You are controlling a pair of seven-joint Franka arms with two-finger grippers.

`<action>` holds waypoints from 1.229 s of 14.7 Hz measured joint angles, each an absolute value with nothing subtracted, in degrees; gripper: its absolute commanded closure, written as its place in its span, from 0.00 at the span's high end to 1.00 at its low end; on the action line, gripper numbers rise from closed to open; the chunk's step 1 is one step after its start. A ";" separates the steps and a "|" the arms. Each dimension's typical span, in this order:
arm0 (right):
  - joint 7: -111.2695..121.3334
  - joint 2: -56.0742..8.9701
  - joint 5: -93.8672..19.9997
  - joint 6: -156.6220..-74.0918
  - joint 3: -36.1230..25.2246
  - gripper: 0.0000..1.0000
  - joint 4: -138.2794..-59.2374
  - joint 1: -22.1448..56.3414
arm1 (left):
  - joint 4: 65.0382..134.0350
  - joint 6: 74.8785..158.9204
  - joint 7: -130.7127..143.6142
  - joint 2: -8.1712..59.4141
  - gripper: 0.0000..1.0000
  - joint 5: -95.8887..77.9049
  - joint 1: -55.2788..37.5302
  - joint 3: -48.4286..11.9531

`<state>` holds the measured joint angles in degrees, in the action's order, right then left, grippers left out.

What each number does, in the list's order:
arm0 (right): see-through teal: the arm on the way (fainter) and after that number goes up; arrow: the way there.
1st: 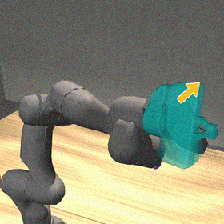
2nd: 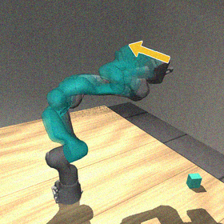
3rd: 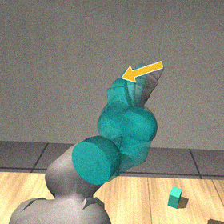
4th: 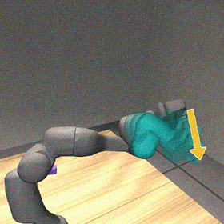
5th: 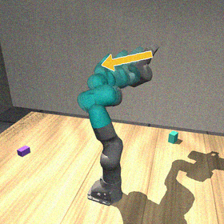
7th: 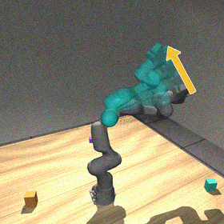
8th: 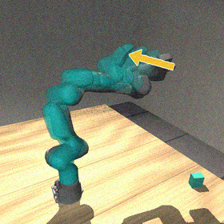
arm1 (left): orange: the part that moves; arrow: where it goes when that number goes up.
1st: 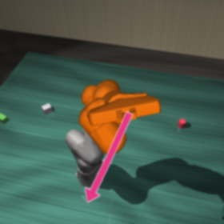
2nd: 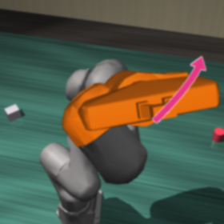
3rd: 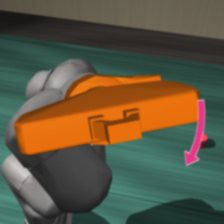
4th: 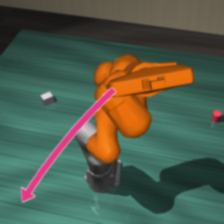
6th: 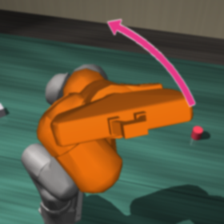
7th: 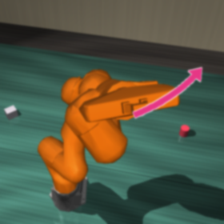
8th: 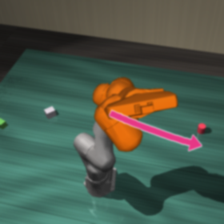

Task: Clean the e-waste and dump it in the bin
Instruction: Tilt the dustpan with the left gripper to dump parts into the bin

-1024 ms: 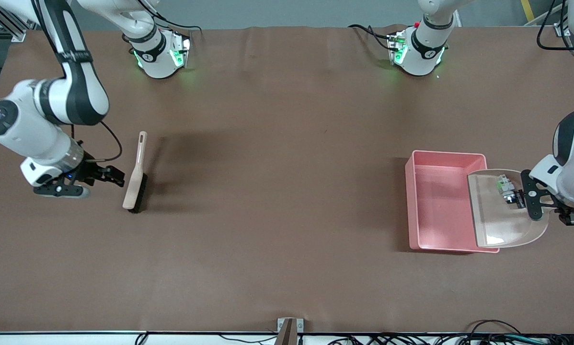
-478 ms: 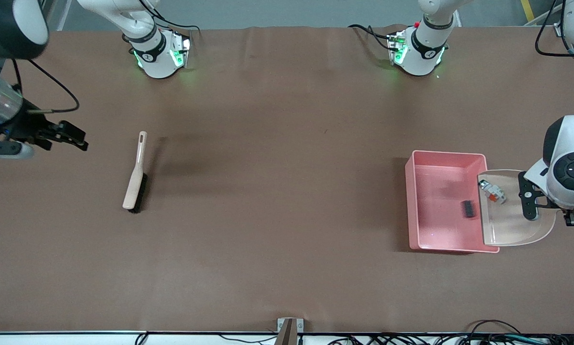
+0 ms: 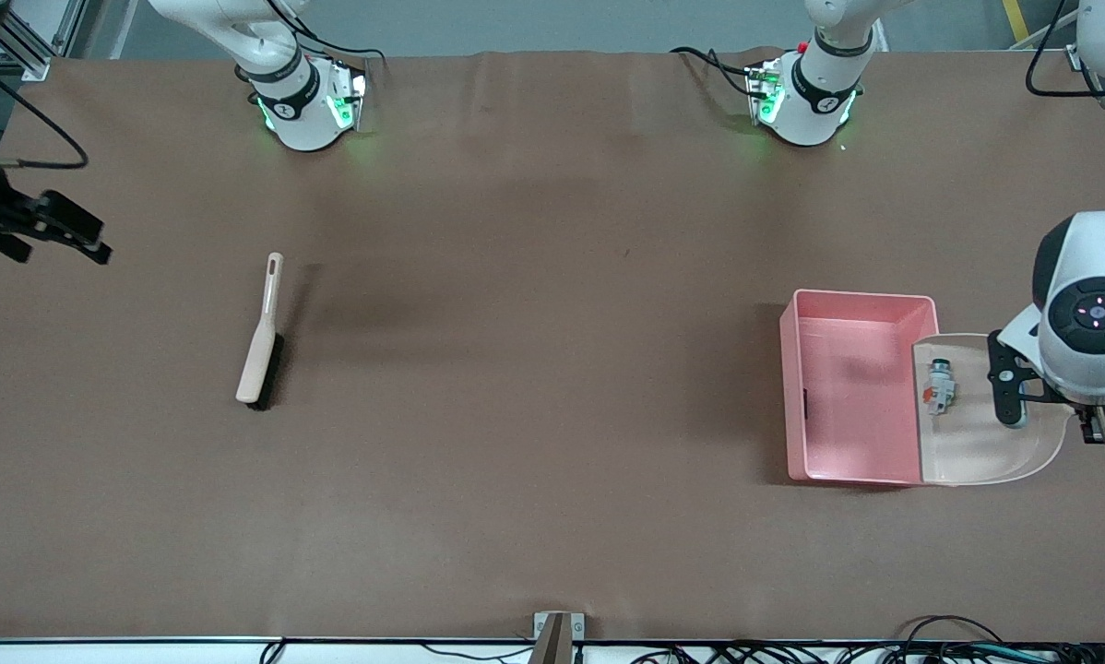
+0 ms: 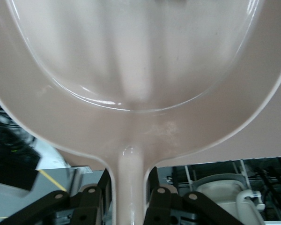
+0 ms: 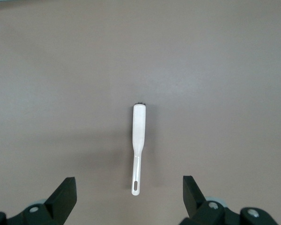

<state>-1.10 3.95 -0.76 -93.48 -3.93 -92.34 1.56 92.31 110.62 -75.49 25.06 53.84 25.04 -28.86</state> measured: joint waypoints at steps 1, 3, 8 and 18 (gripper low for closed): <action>-1.05 3.95 -0.76 -92.55 -3.94 1.00 -90.79 1.07 | 92.17 109.31 -75.39 24.52 0.00 53.85 24.46 -29.90; -1.02 3.90 -0.76 -91.45 -3.97 1.00 -89.81 0.32 | 92.14 107.15 -75.12 23.98 0.00 55.67 22.71 -30.20; -1.02 2.43 -0.76 -89.68 -3.38 1.00 -89.74 0.29 | 91.91 106.54 -75.01 24.00 0.00 60.90 22.48 -30.10; -1.03 2.42 -0.76 -89.05 -2.71 1.00 -89.17 0.81 | 90.13 105.47 -74.95 24.02 0.00 56.76 18.34 -33.18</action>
<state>-1.03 2.42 -0.76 -89.05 -2.71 -89.17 0.81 90.13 105.47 -74.95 24.02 56.76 18.34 -33.18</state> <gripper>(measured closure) 0.000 0.670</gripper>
